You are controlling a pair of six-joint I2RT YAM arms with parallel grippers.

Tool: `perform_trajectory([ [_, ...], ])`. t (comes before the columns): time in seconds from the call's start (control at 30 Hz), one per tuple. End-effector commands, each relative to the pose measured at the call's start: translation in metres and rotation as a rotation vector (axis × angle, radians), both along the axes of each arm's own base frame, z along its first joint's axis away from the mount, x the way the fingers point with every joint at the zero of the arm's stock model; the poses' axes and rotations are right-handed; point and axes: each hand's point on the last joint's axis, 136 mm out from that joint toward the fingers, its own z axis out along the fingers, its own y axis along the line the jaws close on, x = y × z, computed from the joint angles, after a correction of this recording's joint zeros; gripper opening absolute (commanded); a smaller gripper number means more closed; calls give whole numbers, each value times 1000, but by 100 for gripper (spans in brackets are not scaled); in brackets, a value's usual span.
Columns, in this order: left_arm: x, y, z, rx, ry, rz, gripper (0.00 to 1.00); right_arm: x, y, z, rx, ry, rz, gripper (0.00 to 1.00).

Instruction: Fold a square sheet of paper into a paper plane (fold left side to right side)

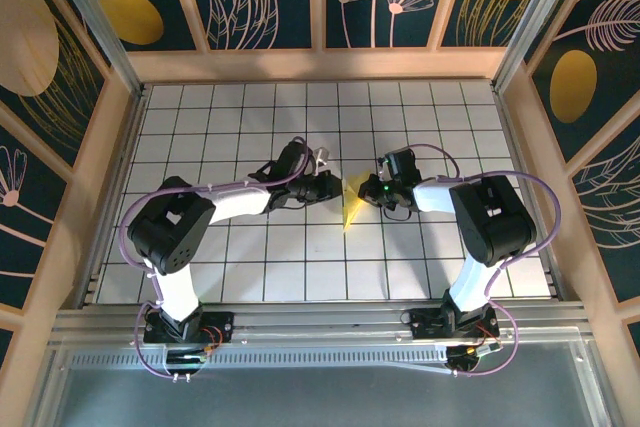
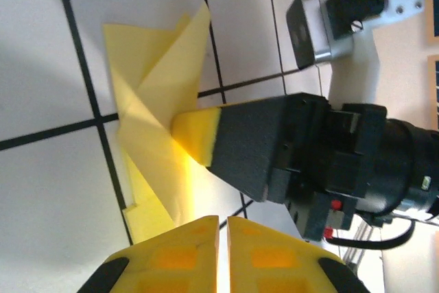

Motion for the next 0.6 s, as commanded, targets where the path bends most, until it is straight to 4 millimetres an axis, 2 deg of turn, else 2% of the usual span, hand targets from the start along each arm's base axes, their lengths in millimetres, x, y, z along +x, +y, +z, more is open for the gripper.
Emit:
perform_trajectory([
  [0.0,-22,-12,-4,-19,71,-85,9,-27,-12,-27,-63,109,3,0],
  [0.33,-36,-32,-30,-8,139,-151,7,-28,-12,-27,-68,114,11,0],
  [0.57,-43,-25,-57,48,183,-140,6,-28,-12,-26,-70,114,14,0],
])
